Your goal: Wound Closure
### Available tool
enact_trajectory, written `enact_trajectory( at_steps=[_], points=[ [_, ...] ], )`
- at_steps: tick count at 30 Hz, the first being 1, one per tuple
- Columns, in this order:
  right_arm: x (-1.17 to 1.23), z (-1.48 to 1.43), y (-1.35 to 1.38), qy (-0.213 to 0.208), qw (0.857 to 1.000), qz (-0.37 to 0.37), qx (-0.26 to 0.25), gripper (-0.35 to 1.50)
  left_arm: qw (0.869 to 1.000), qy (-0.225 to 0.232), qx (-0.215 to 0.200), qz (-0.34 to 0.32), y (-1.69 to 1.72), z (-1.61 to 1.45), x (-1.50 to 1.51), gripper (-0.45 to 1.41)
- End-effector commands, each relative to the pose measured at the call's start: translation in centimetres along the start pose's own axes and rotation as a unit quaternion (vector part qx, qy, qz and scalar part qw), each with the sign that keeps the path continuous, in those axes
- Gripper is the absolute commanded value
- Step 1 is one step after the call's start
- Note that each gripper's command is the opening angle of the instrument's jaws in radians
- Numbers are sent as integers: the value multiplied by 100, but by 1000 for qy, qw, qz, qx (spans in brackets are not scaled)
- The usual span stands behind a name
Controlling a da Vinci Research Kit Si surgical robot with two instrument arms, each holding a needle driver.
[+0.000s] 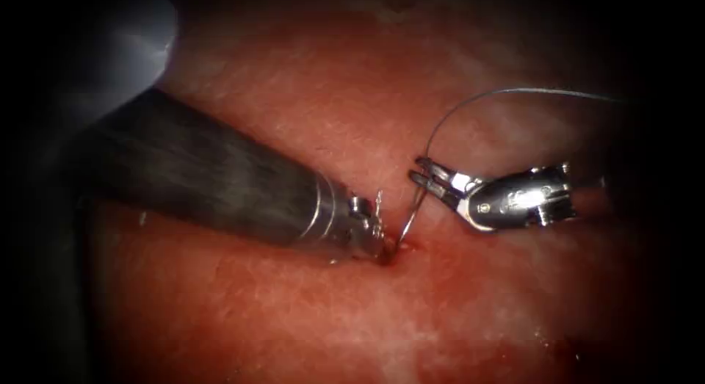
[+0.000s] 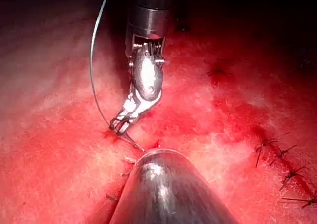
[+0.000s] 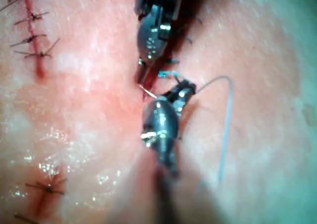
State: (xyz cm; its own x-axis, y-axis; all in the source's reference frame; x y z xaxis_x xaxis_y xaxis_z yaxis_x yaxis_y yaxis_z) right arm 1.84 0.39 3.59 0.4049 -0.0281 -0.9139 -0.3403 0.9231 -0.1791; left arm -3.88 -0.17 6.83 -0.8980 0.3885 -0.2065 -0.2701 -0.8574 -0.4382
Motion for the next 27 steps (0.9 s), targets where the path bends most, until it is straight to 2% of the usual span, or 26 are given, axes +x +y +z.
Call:
enact_trajectory(
  at_steps=[1, 7, 18, 27],
  points=[
    [-4, 2, -14, -3, 1000, -4, 0, -35, 1000, -1, -2, 1, 10, 9, -3, -45],
    [-7, 4, -18, -8, 1000, -15, -4, -35, 1000, -1, -1, 0, 15, 6, -5, -45],
    [-14, -2, -6, -17, 999, -31, -15, -35, 1000, -2, 0, 1, 21, 6, -10, -45],
    [-18, -2, -12, -28, 998, -49, -20, -35, 1000, -2, 0, 3, 24, 4, -17, -45]
  ],
)
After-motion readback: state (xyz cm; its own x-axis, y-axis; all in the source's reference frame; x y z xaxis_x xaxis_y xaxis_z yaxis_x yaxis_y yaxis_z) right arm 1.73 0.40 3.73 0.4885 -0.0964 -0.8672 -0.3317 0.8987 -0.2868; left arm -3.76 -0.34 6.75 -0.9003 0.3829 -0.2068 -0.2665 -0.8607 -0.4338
